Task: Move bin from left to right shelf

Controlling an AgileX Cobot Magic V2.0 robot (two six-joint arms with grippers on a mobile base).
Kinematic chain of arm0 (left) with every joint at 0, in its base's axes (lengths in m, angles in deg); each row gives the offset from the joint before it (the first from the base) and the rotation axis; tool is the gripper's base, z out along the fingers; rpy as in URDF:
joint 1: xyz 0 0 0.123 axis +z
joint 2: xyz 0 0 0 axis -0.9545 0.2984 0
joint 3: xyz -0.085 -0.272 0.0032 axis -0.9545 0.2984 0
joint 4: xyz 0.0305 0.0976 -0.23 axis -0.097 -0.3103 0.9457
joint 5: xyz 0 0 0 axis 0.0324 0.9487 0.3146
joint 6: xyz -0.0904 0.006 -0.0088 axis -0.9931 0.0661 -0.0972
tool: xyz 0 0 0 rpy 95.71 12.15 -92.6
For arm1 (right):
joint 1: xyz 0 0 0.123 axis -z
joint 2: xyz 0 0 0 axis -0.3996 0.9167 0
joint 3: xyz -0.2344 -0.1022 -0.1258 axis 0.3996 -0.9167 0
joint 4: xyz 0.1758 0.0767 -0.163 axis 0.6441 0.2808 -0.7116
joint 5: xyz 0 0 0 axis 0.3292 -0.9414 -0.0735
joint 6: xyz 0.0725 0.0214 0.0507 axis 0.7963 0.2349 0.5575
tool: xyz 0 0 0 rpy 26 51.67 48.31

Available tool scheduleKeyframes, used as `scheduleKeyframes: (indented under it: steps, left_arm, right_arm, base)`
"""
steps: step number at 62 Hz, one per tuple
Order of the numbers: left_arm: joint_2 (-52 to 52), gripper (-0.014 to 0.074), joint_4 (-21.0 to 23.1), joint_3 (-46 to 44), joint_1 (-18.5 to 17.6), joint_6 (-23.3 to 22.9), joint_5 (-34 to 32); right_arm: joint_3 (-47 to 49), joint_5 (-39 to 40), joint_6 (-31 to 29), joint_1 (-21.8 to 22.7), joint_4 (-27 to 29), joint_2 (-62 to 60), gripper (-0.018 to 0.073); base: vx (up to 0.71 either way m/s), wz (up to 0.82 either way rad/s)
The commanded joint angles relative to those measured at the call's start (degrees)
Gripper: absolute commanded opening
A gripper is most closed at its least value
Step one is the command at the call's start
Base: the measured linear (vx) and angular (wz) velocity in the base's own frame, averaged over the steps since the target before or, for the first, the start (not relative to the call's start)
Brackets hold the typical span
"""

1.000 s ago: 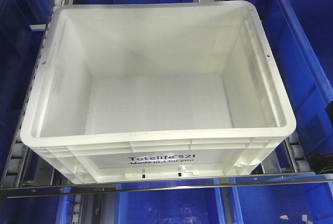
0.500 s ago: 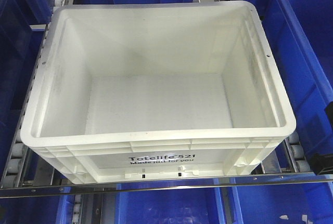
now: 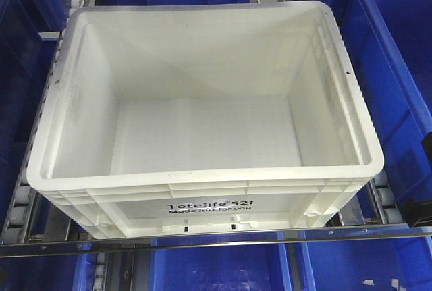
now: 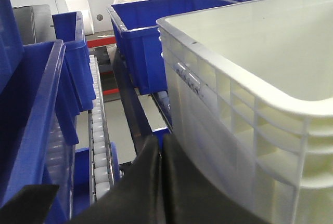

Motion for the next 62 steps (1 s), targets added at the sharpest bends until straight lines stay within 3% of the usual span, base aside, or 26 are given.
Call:
scheduleKeyframes:
  steps: [1,25,31,42,55,62]
  left_arm:
    - [-0.71,-0.0008,0.12,-0.98,-0.34,-0.33,-4.15]
    - [-0.71,-0.0008,0.12,-0.98,-0.34,-0.33,-4.15]
    - [-0.71,-0.0008,0.12,-0.98,-0.34,-0.33,-4.15]
    - [-0.71,-0.0008,0.12,-0.98,-0.34,-0.33,-4.15]
    - [-0.71,-0.0008,0.12,-0.98,-0.34,-0.33,-4.15]
    - [-0.71,-0.0008,0.12,-0.98,-0.34,-0.33,-4.15]
  right_arm:
    - [1.68,4.06,-0.10,0.13,-0.10,0.20,-0.0007]
    - [1.68,4.14,-0.20,0.13,-0.34,0.20,-0.0007]
    - [1.68,3.97,1.31,0.18,-5.07,0.06,-0.0007]
    - [-0.39,2.77,11.55,0.18,-16.99,-4.85,-0.0007]
    - [-10.91,2.78,12.02,0.23,-13.59,-17.54,-0.0007]
    - [-10.71,-4.66,11.76,0.30,-14.00,-24.11,-0.0007]
  base:
    - [0.00,0.00]
    - [0.00,0.00]
    - [0.00,0.00]
    - [0.00,0.00]
    - [0.00,0.00]
    - [0.00,0.00]
